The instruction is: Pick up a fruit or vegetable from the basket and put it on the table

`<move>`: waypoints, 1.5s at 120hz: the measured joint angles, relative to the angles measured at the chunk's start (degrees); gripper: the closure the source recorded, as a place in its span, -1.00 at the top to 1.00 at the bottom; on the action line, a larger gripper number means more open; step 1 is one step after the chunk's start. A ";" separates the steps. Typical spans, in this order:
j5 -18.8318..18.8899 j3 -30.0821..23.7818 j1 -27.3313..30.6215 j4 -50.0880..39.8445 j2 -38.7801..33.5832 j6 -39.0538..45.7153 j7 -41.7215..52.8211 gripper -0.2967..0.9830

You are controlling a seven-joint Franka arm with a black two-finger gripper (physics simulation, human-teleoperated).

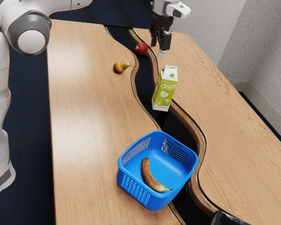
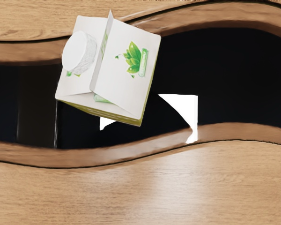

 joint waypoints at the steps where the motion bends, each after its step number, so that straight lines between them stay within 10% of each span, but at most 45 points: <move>1: 0.00 0.00 0.00 0.00 0.00 0.03 0.04 0.54; 21: -0.98 -0.03 1.26 6.28 -2.03 -1.46 0.79 0.53; 40: -0.49 -22.94 11.48 9.05 -2.70 -6.22 1.44 0.54; 63: 1.29 -35.91 -0.58 9.07 0.68 -6.03 1.98 0.53; 120: 4.74 -37.63 0.08 -27.38 -9.26 17.54 11.06 0.54; 180: 4.56 -39.75 -0.23 -34.36 -9.49 27.96 20.06 0.54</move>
